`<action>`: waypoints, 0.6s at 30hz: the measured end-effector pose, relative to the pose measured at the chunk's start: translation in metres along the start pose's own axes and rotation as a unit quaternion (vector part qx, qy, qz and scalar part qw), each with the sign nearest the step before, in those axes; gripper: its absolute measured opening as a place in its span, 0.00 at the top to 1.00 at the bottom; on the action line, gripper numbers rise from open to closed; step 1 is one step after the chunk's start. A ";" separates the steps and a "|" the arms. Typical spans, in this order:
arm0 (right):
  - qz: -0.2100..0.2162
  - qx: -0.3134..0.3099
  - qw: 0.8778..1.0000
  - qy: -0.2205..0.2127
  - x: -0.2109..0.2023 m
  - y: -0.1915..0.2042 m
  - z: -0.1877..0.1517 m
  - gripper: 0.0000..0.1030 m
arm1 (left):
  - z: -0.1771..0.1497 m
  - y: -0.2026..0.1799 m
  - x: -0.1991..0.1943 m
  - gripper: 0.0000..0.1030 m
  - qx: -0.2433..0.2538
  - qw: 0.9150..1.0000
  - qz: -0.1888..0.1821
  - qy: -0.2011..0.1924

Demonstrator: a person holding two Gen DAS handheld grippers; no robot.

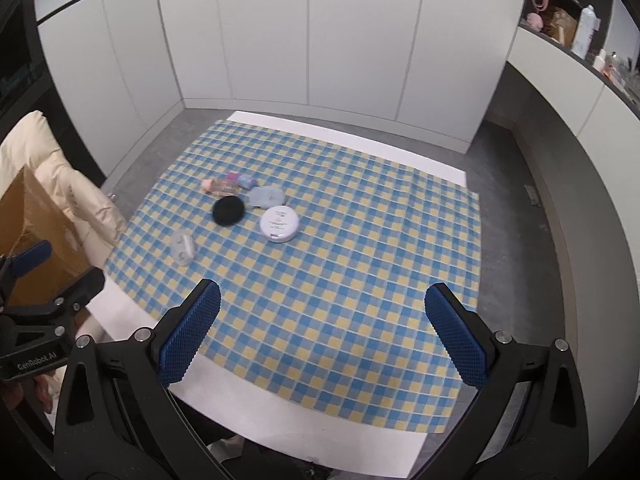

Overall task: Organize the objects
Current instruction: 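Move both tools over the checkered table toward the cosmetics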

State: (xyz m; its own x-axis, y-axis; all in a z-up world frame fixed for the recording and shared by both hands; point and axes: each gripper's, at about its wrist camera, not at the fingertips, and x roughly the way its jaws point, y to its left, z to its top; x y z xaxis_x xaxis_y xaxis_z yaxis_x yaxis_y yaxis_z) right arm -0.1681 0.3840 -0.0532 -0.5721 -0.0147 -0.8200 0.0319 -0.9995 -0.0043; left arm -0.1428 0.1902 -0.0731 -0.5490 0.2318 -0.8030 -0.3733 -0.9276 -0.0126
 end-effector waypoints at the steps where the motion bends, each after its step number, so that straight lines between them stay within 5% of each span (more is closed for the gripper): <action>1: -0.001 0.001 1.000 0.001 0.001 -0.003 0.000 0.00 | -0.001 -0.001 0.003 0.01 0.001 1.000 0.001 0.003; 18: 0.012 -0.013 0.997 0.070 0.084 0.002 0.000 0.00 | -0.004 -0.003 0.085 0.01 -0.021 0.997 0.025 0.067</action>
State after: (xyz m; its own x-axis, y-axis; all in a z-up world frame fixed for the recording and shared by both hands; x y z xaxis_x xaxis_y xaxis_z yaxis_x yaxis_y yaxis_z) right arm -0.2157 0.3805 -0.1219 -0.4507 -0.0328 -0.8921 0.0663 -0.9978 0.0031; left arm -0.1853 0.2116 -0.1441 -0.4607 0.1462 -0.8754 -0.3140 -0.9494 0.0067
